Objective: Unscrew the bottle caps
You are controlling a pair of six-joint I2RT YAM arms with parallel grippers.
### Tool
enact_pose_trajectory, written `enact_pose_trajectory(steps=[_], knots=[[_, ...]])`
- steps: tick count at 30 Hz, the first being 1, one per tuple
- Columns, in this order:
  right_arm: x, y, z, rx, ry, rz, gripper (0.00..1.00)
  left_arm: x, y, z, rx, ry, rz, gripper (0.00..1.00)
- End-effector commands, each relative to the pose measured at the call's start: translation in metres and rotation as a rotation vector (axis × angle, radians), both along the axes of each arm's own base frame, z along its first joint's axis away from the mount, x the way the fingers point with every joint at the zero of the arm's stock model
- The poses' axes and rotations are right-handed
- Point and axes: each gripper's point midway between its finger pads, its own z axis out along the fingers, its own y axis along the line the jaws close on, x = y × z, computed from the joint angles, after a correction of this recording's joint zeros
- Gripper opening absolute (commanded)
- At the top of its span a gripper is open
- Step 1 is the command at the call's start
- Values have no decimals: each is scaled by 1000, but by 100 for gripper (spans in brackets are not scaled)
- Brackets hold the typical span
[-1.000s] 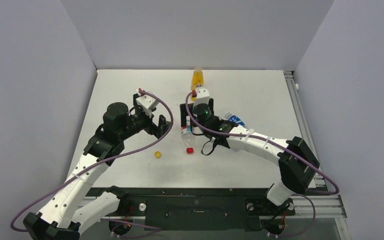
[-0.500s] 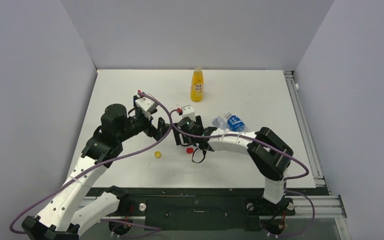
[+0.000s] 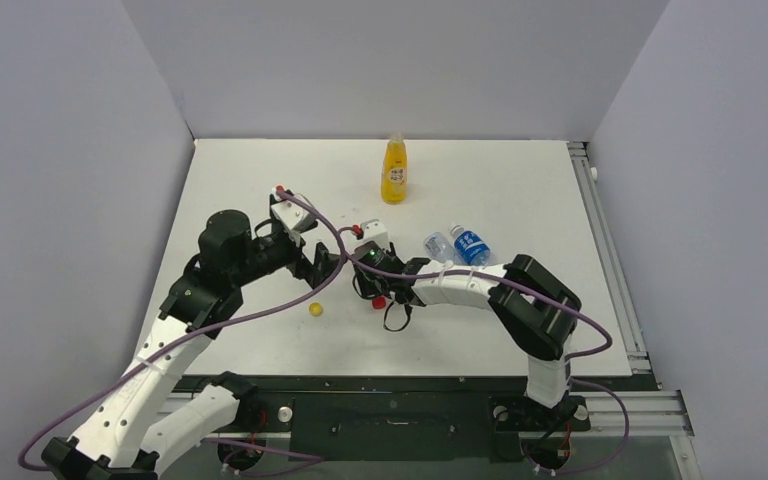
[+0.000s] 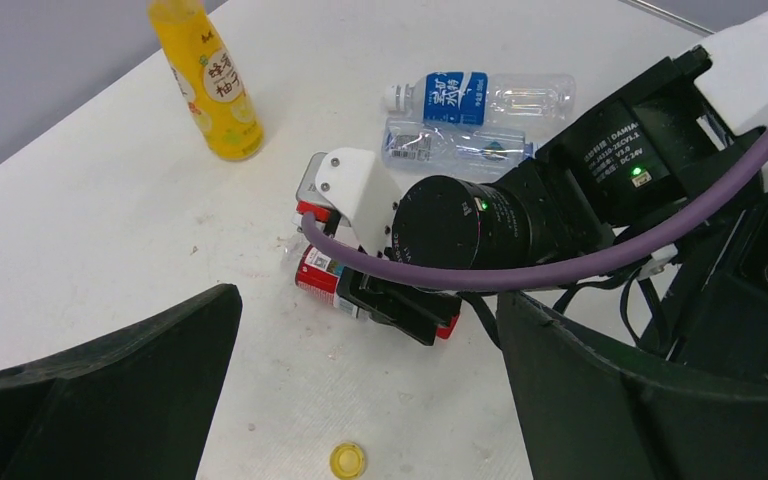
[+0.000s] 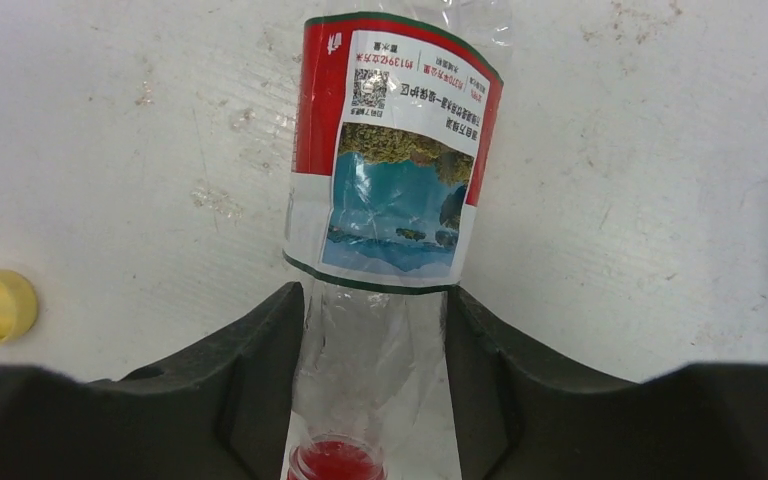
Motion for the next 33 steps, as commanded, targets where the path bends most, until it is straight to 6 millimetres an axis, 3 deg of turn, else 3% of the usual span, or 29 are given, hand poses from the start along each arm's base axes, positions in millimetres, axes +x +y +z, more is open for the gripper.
enact_pose_trajectory(steps=[1,9,17,25,33], knots=[[-5,4,55,77,-49,47,35,-8,-5,36,-15,-163,-90,97],[-58,23,168,398,67,370,35,-32,-3,16,229,-480,-323,97],[-103,34,249,619,131,581,35,-62,-4,6,419,-872,-538,97],[-130,47,285,677,180,690,37,-68,-7,0,545,-1137,-625,97],[-141,62,279,556,207,728,37,-63,-14,12,529,-1138,-609,98]])
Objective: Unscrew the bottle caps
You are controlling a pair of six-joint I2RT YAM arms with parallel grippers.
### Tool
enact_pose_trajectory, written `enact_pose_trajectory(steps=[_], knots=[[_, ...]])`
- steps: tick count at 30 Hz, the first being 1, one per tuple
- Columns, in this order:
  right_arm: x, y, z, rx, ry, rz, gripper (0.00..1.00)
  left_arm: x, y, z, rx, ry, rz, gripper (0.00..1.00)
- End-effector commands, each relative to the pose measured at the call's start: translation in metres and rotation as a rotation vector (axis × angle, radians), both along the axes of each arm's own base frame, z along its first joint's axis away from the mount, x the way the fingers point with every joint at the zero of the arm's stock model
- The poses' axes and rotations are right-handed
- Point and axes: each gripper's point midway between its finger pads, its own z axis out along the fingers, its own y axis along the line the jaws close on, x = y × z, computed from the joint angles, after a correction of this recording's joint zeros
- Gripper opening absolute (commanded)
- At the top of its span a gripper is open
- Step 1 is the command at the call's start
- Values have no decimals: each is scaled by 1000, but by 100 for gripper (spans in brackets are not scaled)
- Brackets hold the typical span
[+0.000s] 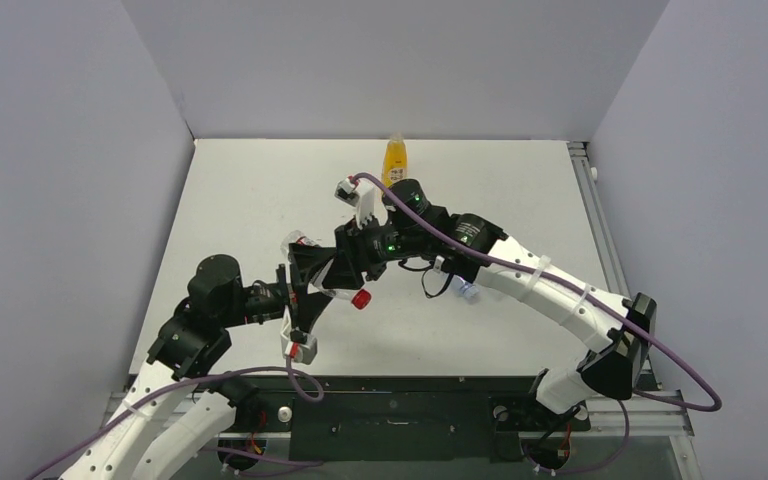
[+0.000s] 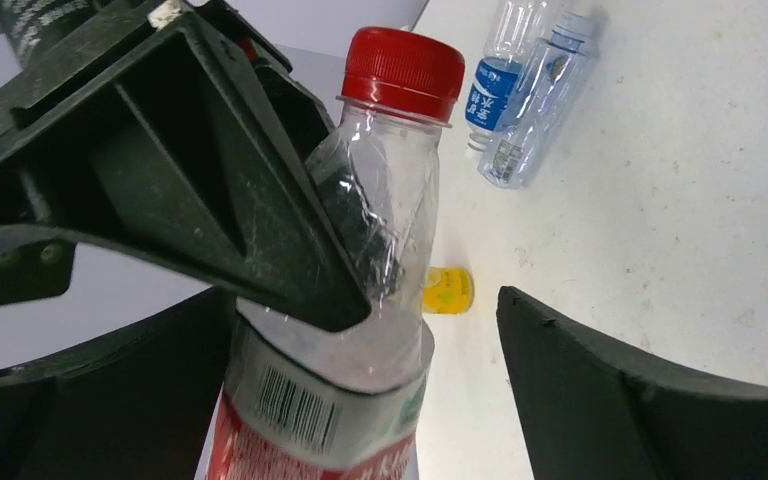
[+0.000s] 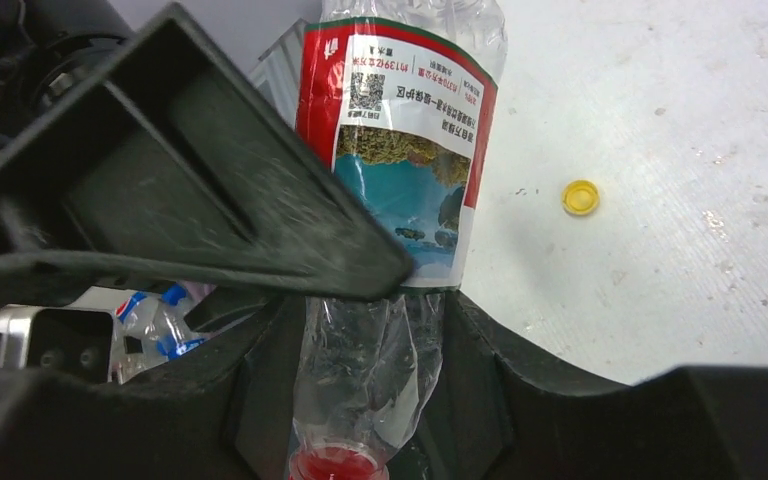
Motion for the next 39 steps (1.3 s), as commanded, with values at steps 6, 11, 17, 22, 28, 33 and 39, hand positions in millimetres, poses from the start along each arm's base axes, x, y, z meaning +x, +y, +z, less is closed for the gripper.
enact_pose_trajectory(steps=[6,11,17,22,28,33,39], knots=[[-6,14,19,-28,-69,44,38,5,-5,14,11,-30,3,71],[5,6,26,-60,-116,-13,52,9,-4,20,-25,-34,30,44],[34,-17,63,-51,-220,-193,80,23,-1,28,-127,33,121,30],[64,-40,115,60,-312,-451,82,39,3,35,-310,279,254,29],[77,-49,159,219,-347,-633,83,62,5,50,-586,675,435,26],[82,-43,167,244,-364,-695,80,68,3,66,-741,830,467,23],[88,-34,155,192,-369,-734,74,69,3,85,-863,908,454,19]])
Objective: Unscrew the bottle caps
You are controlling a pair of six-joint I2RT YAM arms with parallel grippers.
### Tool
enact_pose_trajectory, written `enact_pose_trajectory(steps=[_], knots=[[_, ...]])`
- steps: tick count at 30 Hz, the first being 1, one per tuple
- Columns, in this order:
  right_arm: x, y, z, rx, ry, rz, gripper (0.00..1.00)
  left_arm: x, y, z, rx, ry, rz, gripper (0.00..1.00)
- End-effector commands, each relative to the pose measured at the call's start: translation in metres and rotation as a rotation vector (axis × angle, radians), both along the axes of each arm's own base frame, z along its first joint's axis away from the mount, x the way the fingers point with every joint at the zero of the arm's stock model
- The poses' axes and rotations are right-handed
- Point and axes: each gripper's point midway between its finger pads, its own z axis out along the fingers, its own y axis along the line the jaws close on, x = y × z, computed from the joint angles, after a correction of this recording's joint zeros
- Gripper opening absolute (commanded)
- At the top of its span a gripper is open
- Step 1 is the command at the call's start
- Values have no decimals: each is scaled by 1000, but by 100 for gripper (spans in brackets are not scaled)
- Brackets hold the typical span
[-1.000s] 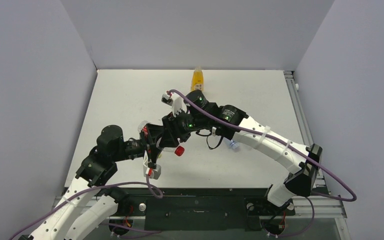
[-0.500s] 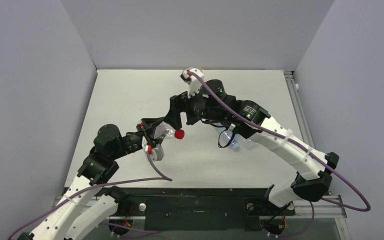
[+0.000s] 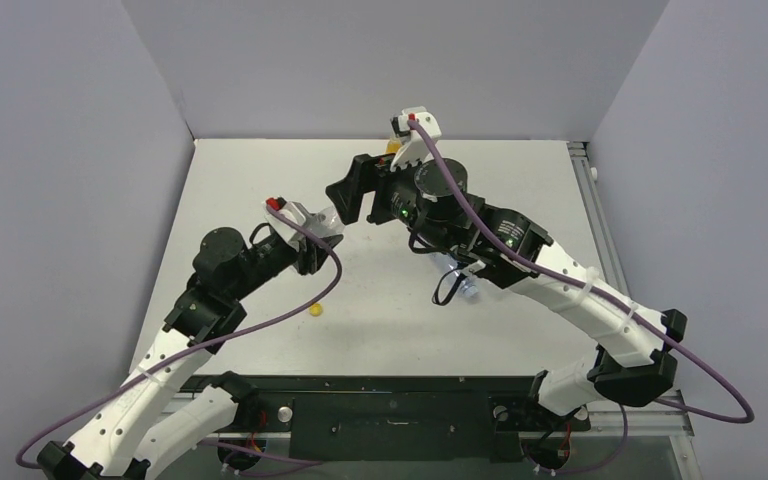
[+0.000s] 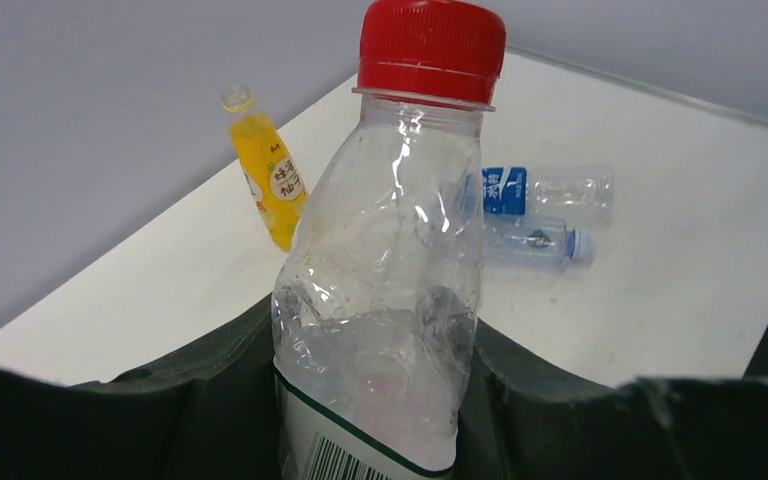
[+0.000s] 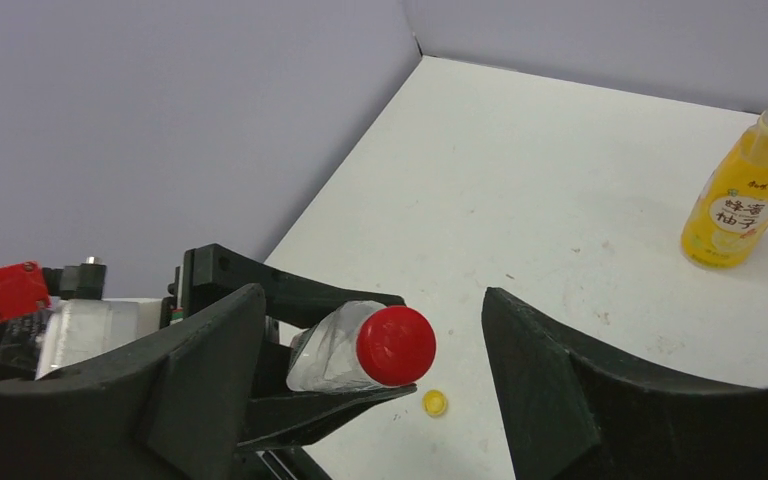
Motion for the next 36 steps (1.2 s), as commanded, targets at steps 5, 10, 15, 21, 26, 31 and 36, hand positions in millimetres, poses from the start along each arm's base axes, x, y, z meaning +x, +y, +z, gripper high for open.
enact_pose_trajectory(steps=[5,10,15,21,26,31,36], knots=[[14,4,9,53,-4,-97,67,-4,0,60,-234,-23,25,18],[14,16,8,81,21,-73,50,-3,1,63,-245,-34,32,17],[11,25,13,106,38,-34,41,-2,2,67,-259,-40,39,17],[14,34,4,91,66,-33,52,0,3,72,-275,-43,49,16],[15,34,7,104,65,-41,31,-2,3,74,-279,-45,45,16],[10,28,22,122,34,-22,5,-5,0,77,-298,-21,28,16],[-7,21,52,181,-64,114,0,-20,-15,78,-356,71,-80,16]])
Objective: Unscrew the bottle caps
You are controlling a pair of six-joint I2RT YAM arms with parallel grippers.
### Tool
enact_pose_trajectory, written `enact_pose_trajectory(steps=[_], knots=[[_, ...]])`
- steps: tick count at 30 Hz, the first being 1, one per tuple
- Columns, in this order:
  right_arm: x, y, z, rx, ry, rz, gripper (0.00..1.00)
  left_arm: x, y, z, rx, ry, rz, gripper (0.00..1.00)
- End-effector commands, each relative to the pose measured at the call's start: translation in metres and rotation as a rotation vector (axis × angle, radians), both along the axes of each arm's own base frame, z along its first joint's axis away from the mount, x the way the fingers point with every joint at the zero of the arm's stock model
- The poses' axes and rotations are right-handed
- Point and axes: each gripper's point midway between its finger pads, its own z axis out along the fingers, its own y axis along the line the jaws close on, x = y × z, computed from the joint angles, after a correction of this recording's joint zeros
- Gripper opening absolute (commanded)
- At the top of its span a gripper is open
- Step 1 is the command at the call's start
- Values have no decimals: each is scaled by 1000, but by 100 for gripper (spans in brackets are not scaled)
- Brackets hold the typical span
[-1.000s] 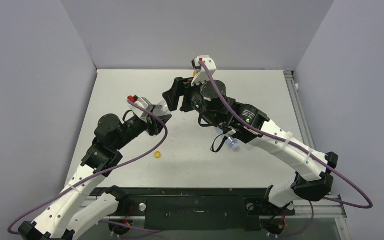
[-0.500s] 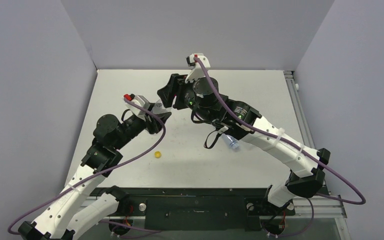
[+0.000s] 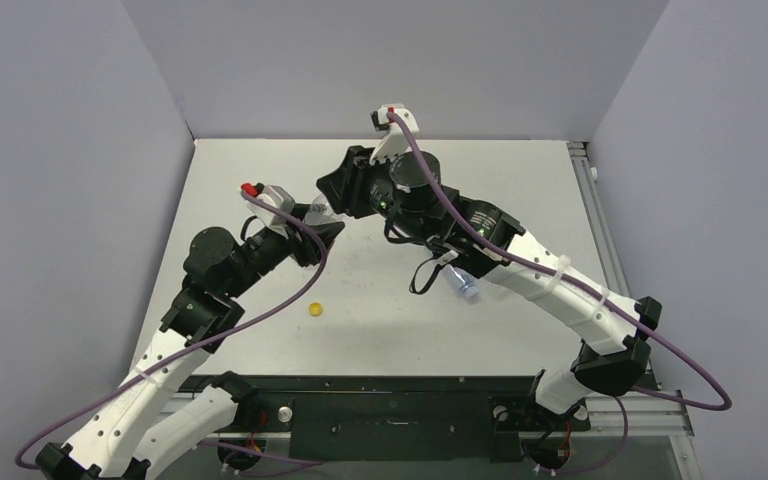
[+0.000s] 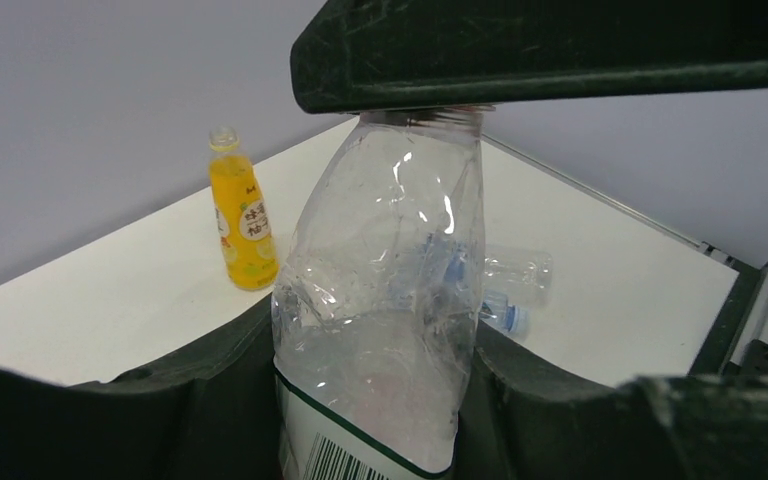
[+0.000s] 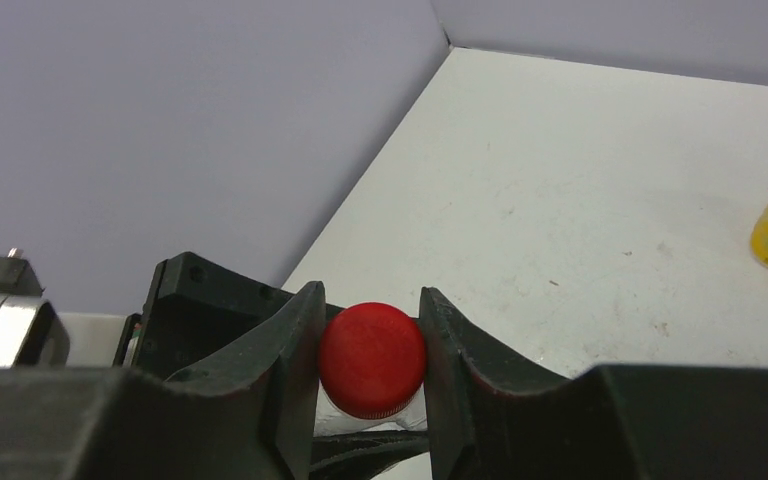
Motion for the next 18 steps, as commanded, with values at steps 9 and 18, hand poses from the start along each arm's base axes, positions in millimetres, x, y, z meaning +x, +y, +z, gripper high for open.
enact_pose_trajectory(steps=[9,18], knots=[[-133,-20,130,407,-401,816,0,-86,-47,66,-239,104,-535,18],[-123,-28,126,301,-440,732,11,-91,-52,66,-216,115,-584,18]])
